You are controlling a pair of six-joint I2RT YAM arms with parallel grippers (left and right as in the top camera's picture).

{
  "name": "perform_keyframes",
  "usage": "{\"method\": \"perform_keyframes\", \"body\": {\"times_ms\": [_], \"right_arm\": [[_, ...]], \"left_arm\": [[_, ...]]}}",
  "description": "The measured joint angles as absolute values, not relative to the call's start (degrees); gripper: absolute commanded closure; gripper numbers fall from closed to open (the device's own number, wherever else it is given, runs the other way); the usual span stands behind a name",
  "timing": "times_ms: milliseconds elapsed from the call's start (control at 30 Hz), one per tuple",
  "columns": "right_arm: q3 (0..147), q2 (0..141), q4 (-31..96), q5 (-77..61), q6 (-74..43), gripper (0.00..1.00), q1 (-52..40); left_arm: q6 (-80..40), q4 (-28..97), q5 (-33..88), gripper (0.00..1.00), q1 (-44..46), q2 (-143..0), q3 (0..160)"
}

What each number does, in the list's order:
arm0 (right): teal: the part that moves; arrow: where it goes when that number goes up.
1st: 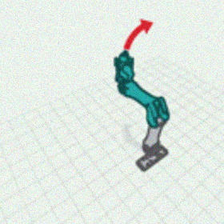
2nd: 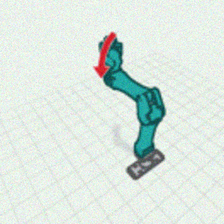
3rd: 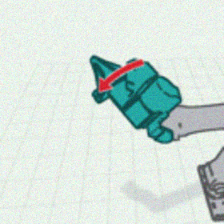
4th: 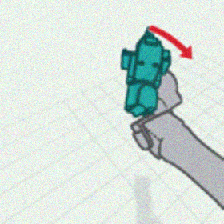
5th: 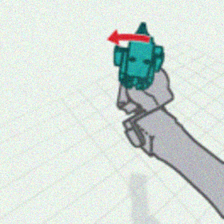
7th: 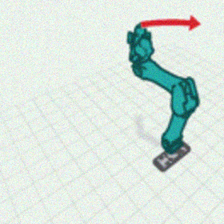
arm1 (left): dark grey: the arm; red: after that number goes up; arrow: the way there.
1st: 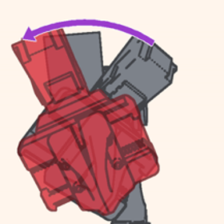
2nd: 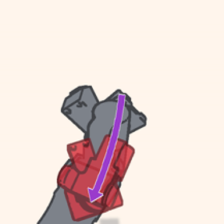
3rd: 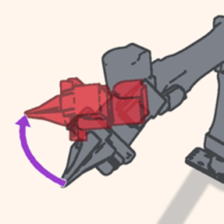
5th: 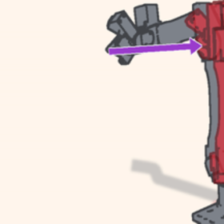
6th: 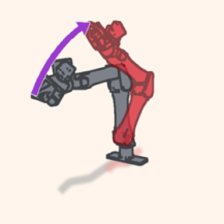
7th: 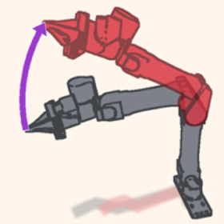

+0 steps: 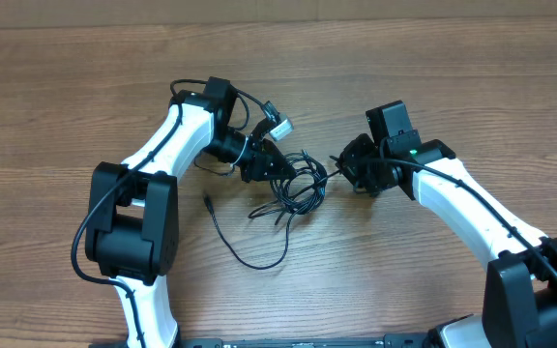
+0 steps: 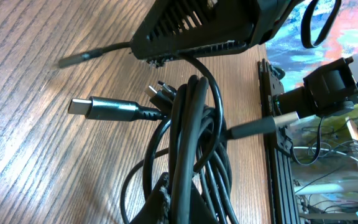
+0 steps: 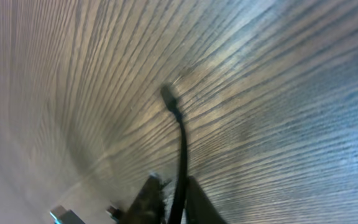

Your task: Untangle cables

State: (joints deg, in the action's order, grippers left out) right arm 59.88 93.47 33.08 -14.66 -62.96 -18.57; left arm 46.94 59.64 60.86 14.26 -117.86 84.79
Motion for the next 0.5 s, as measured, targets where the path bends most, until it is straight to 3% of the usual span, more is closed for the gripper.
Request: {"method": "perform_keyframes", "body": {"times_ms": [500], "right_arm": [[59.88, 92.79, 32.97, -15.05, -62.74, 0.96, -18.57]], "left_arm": [[45.80, 58.65, 60.88, 0.96, 14.26, -117.86, 84.79]]}}
